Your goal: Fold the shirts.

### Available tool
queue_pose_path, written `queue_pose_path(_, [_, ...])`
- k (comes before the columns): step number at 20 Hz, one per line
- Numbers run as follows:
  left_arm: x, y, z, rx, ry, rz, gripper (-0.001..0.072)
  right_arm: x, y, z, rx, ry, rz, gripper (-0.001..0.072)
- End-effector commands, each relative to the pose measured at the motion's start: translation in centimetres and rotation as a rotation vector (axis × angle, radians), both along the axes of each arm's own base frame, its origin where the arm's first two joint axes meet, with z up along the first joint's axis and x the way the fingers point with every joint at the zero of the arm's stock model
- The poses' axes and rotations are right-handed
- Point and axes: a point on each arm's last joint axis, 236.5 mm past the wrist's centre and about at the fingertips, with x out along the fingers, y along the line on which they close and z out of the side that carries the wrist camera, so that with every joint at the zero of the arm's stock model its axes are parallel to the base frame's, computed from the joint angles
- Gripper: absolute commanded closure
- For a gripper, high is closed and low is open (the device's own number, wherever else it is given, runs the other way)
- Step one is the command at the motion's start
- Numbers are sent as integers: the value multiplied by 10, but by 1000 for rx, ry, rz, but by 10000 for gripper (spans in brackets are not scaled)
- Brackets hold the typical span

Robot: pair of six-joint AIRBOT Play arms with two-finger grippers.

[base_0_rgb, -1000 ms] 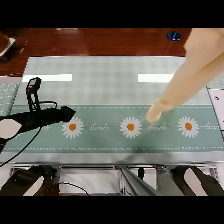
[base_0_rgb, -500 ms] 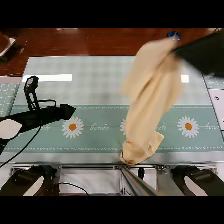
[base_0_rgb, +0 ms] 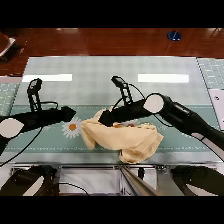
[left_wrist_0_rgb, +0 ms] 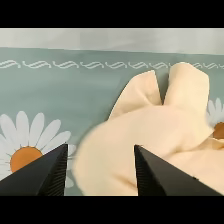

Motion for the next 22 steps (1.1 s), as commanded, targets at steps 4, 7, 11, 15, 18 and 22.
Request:
queue_pose_path(4, [-36,30,-19,59,203,-10,198,58,-189,66,-184,-121,-211,306])
queue_pose_path(7, [-60,26,-44,-4,320,4,198,37,-342,48,-440,-112,-622,307])
queue_pose_path(11, [-111,-41,-64,-270,459,-174,198,-39,-361,-35,-338,187,-841,307])
queue_pose_path(15, [-110,-67,-84,-286,456,-210,198,-69,-321,-81,-224,334,-796,311])
queue_pose_path(18, [-109,-73,-109,-242,494,-202,316,-83,-311,-89,-213,388,-756,311])
queue_pose_path(22, [-101,-75,-111,-226,483,-244,689,-97,-295,-89,-217,425,-655,311])
